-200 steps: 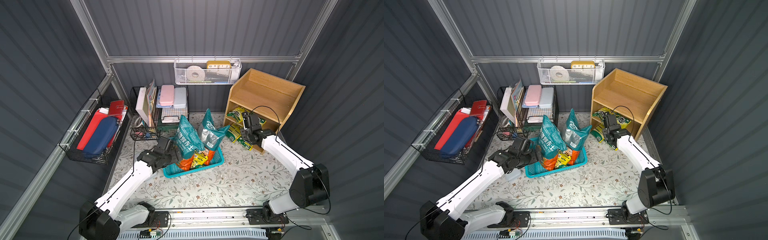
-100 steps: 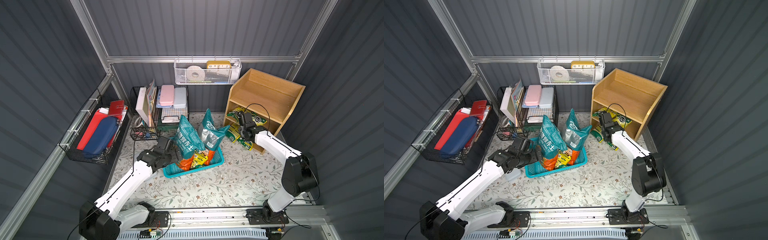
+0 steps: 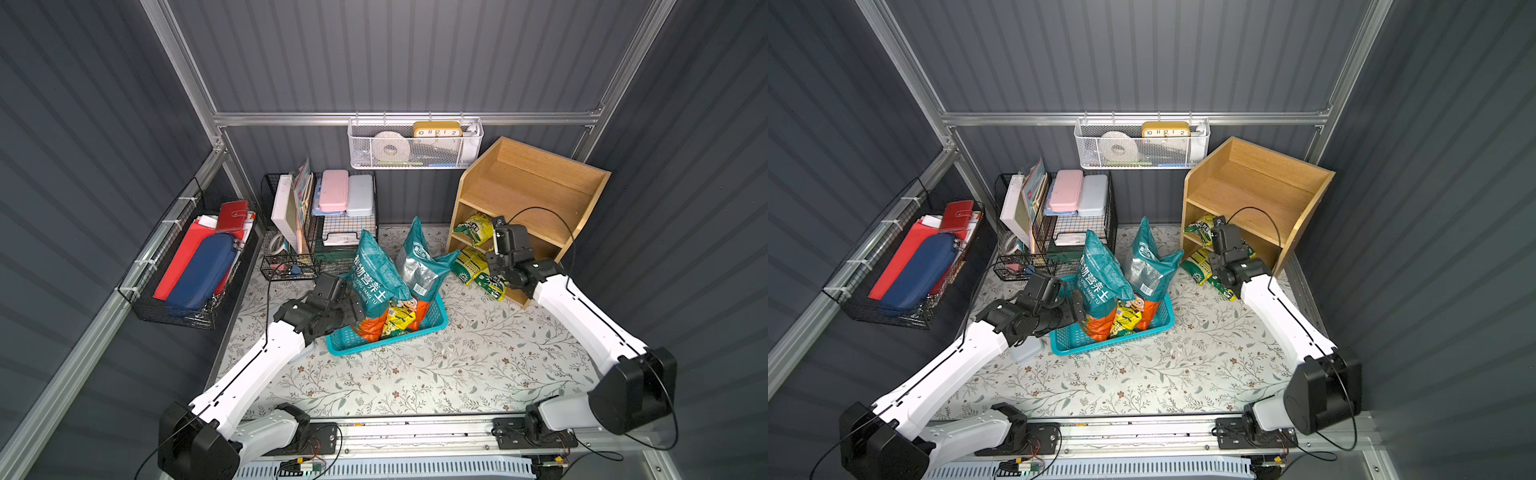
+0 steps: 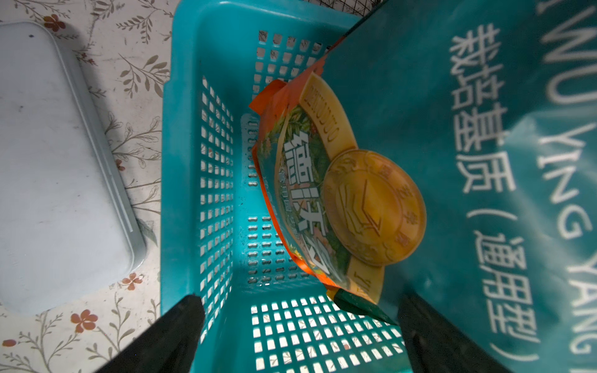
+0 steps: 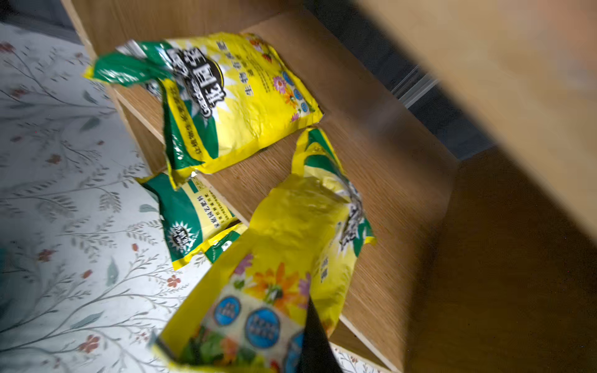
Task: Take down the fertilizer bag from the shelf
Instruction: Pick up the fertilizer bag from the shelf.
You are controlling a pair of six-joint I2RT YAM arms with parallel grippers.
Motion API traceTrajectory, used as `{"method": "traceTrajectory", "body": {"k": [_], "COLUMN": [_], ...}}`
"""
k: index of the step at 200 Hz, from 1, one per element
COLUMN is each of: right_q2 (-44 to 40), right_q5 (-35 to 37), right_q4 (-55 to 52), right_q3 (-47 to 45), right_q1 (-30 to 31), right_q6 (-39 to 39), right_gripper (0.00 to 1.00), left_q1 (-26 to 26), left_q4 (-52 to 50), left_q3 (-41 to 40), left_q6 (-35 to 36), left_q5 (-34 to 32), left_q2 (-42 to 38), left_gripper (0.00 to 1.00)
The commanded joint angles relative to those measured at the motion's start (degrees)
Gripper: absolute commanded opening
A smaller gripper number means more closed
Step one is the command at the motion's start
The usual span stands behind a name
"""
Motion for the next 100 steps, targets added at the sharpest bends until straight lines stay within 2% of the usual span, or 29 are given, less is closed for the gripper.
{"method": "traceTrajectory", "body": {"k": [1, 29, 57, 100], "right_q2": [-7.1, -14.9, -18.3, -15.1], "right_q5": [-5.7, -14.1, -21.8, -28.2], "right_q4": [1.3, -1.9, -3.0, 1.4], "right_q3": [0.1, 2.5, 6.1, 12.8], "right_q1": [0.1, 0.2, 2.2, 17.2], "right_q6": [4.7, 11.0, 19.8, 23.3], "right_gripper": [0.0, 0.0, 0.0, 0.0], "left_q1": [0.1, 0.1, 0.2, 0.1], "left_q4": [-0.1, -1.2, -1.2, -1.5], "left_q3": [0.5, 0.2, -0.3, -0.5], "left_q6": [0.8, 1.2, 0.8, 0.3], "left_q5": [0.3, -3.1, -5.9, -7.3], "left_q2": [-0.8, -3.5, -6.3, -6.7], "left_gripper": [0.99, 0.99, 0.99, 0.99]}}
